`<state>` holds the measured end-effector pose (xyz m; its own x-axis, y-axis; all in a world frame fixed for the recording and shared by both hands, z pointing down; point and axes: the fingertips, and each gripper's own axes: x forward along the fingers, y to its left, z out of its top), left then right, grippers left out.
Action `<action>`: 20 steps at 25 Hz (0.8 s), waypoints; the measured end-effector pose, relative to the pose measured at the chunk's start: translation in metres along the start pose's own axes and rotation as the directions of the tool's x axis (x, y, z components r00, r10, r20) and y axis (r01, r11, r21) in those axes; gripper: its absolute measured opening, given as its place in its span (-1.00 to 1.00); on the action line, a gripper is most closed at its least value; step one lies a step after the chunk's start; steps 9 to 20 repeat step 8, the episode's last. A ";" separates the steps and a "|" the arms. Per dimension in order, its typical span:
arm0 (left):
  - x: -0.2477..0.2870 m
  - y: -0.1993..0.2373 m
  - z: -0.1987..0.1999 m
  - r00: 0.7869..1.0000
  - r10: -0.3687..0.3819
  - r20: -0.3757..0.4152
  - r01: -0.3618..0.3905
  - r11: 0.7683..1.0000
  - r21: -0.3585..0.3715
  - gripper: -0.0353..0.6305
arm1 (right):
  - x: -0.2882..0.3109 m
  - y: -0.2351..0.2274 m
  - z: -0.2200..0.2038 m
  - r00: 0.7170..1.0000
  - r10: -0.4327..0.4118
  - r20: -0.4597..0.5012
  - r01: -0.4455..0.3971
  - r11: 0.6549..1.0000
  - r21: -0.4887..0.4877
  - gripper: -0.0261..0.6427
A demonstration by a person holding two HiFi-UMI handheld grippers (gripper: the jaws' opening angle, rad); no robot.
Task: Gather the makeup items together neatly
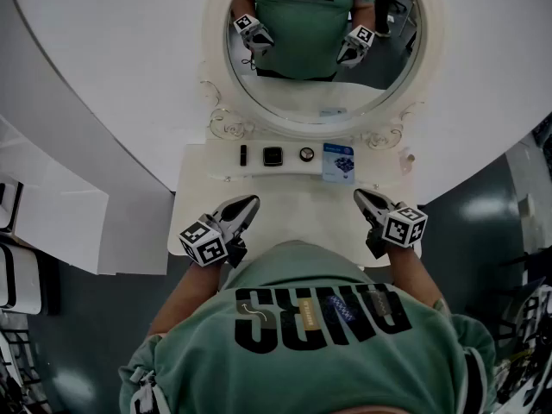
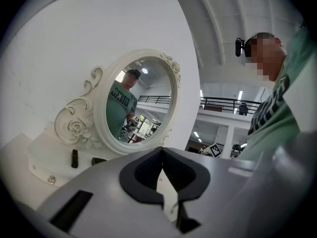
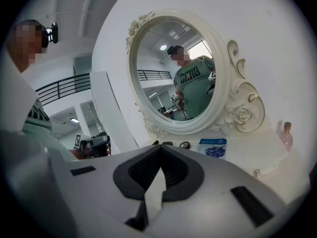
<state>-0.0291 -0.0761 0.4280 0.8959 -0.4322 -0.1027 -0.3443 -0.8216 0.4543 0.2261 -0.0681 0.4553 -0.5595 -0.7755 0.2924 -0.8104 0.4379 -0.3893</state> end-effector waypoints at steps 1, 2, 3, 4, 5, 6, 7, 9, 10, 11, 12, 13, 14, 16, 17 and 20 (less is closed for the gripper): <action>0.001 0.000 0.000 1.000 0.000 0.001 0.000 1.000 -0.001 -0.87 | -0.001 -0.001 0.000 1.000 -0.001 0.001 0.001 1.000 0.001 -0.94; 0.001 0.000 -0.001 1.000 0.000 0.001 0.000 1.000 -0.002 -0.87 | -0.001 -0.002 -0.002 1.000 -0.002 -0.001 0.002 1.000 0.004 -0.94; 0.001 0.000 -0.002 1.000 0.001 0.002 -0.001 1.000 -0.003 -0.87 | -0.002 -0.003 -0.003 1.000 -0.002 -0.004 0.002 1.000 0.006 -0.94; 0.000 0.001 -0.002 1.000 0.003 0.003 -0.003 1.000 -0.005 -0.87 | -0.001 -0.003 -0.004 1.000 -0.001 -0.008 0.001 1.000 0.007 -0.94; 0.000 0.001 -0.002 1.000 0.005 0.005 -0.005 1.000 -0.006 -0.87 | -0.001 -0.003 -0.005 1.000 0.000 -0.010 0.000 1.000 0.007 -0.94; 0.001 0.002 -0.002 1.000 0.007 0.006 -0.006 1.000 -0.007 -0.87 | 0.000 -0.004 -0.004 1.000 0.002 -0.011 -0.002 1.000 0.007 -0.94; 0.001 0.003 -0.001 1.000 0.008 0.007 -0.008 1.000 -0.007 -0.87 | 0.000 -0.004 -0.003 1.000 0.003 -0.011 -0.003 1.000 0.006 -0.94; 0.002 0.004 -0.001 1.000 0.009 0.009 -0.009 1.000 -0.008 -0.87 | 0.001 -0.004 -0.002 1.000 0.004 -0.011 -0.004 1.000 0.004 -0.94; 0.002 0.004 -0.001 1.000 0.009 0.009 -0.009 1.000 -0.008 -0.87 | 0.001 -0.004 -0.002 1.000 0.004 -0.011 -0.004 1.000 0.004 -0.94; 0.002 0.004 -0.001 1.000 0.009 0.009 -0.009 1.000 -0.008 -0.87 | 0.001 -0.004 -0.002 1.000 0.004 -0.011 -0.004 1.000 0.004 -0.94; 0.002 0.004 -0.001 1.000 0.009 0.009 -0.009 1.000 -0.008 -0.87 | 0.001 -0.004 -0.002 1.000 0.004 -0.011 -0.004 1.000 0.004 -0.94; 0.002 0.004 -0.001 1.000 0.009 0.009 -0.009 1.000 -0.008 -0.87 | 0.001 -0.004 -0.002 1.000 0.004 -0.011 -0.004 1.000 0.004 -0.94; 0.002 0.004 -0.001 1.000 0.009 0.009 -0.009 1.000 -0.008 -0.87 | 0.001 -0.004 -0.002 1.000 0.004 -0.011 -0.004 1.000 0.004 -0.94; 0.002 0.004 -0.001 1.000 0.009 0.009 -0.009 1.000 -0.008 -0.87 | 0.001 -0.004 -0.002 1.000 0.004 -0.011 -0.004 1.000 0.004 -0.94; 0.002 0.004 -0.001 1.000 0.009 0.009 -0.009 1.000 -0.008 -0.87 | 0.001 -0.004 -0.002 1.000 0.004 -0.011 -0.004 1.000 0.004 -0.94; 0.002 0.004 -0.001 1.000 0.009 0.009 -0.009 1.000 -0.008 -0.87 | 0.001 -0.004 -0.002 1.000 0.004 -0.011 -0.004 1.000 0.004 -0.94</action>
